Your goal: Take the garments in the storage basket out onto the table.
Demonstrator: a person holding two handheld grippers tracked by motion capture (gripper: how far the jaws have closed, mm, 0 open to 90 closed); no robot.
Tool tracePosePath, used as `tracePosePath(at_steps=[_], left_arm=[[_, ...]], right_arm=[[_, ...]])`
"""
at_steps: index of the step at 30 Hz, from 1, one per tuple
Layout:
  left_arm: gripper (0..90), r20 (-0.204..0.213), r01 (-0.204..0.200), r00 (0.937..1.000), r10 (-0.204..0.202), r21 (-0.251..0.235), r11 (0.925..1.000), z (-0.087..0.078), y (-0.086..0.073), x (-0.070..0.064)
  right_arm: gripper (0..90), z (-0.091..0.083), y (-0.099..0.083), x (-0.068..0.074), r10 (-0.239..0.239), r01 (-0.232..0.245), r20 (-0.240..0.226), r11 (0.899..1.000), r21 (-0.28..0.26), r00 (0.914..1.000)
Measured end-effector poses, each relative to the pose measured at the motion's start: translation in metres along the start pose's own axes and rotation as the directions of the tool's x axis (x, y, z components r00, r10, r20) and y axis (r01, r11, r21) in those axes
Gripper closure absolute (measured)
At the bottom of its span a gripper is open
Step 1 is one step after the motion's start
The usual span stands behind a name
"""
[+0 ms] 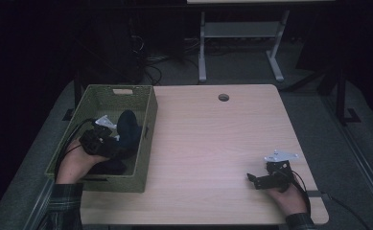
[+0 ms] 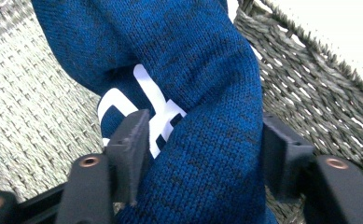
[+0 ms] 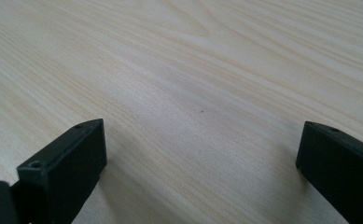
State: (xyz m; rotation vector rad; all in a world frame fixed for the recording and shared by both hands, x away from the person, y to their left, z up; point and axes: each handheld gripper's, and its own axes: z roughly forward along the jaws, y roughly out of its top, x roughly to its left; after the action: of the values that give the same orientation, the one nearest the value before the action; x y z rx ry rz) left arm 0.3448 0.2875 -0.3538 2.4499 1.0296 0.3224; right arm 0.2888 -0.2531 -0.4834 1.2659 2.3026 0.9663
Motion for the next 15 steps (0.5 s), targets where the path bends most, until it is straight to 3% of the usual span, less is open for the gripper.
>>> tracePosePath(at_steps=[8, 15], left_arm=[[68.3, 0.050, -0.001, 0.9988, 0.000, 0.022, 0.9998, -0.0007, 0.0016, -0.0015], [73.4, 0.066, 0.027, 0.9974, -0.028, 0.020, 0.9994, -0.0049, 0.0032, 0.0026]], right_arm=[[1.3, 0.0000, 0.0000, 0.0000, -0.001, 0.001, 0.000, 1.000, 0.000, 1.0000], [1.3, -0.0001, 0.0000, 0.0001, 0.000, 0.000, 0.001, 1.000, 0.000, 1.0000]])
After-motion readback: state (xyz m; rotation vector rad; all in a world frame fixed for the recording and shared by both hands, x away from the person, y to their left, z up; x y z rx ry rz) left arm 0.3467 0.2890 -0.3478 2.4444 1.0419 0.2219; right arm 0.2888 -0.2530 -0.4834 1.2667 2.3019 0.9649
